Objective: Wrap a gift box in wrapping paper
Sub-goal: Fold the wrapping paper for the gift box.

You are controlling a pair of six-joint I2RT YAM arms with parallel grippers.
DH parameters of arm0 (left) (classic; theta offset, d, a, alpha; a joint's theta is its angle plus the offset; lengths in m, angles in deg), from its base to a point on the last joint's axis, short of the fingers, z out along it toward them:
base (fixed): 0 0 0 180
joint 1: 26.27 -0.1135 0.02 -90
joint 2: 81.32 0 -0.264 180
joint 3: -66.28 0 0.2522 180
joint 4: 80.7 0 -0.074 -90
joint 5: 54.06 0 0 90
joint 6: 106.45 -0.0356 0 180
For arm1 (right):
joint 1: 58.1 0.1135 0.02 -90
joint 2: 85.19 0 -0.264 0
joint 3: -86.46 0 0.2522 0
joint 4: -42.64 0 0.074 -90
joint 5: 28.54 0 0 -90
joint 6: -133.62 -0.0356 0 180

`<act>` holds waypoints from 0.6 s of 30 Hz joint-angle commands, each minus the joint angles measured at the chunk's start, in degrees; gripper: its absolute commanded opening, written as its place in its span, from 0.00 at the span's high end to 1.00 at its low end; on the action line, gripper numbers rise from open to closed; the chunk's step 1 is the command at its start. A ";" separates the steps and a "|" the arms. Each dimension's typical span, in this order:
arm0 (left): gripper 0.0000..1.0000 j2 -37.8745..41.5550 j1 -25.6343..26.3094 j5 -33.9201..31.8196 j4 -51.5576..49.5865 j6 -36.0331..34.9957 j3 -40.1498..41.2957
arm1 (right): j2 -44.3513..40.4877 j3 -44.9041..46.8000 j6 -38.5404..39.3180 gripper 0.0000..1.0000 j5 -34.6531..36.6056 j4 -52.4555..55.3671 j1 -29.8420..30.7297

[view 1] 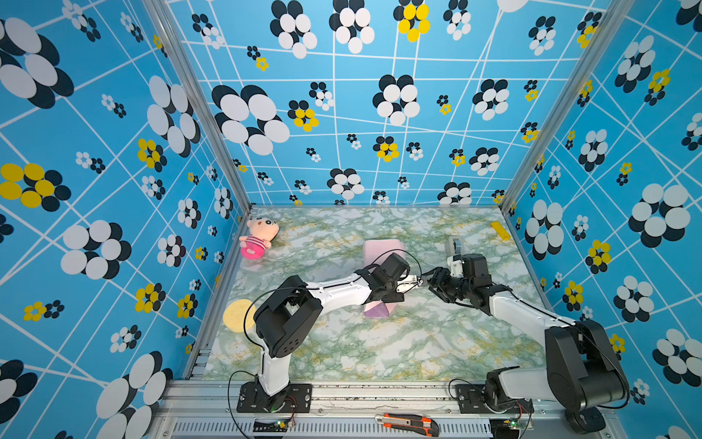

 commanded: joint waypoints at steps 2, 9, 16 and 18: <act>0.33 -1.51 0.08 0.26 -0.48 0.04 2.52 | 2.50 -1.83 -1.39 0.34 -3.41 -2.01 0.05; 0.41 -1.13 -0.06 -0.23 2.31 -1.38 5.04 | 2.61 -1.28 -1.66 0.34 -2.74 -2.36 0.13; 0.33 1.99 -0.38 2.38 3.32 1.71 5.31 | -0.62 -1.38 1.97 0.34 -0.08 0.17 1.08; 0.28 5.33 -0.95 4.21 3.15 4.95 4.92 | -2.96 -2.31 5.95 0.34 2.14 2.39 1.85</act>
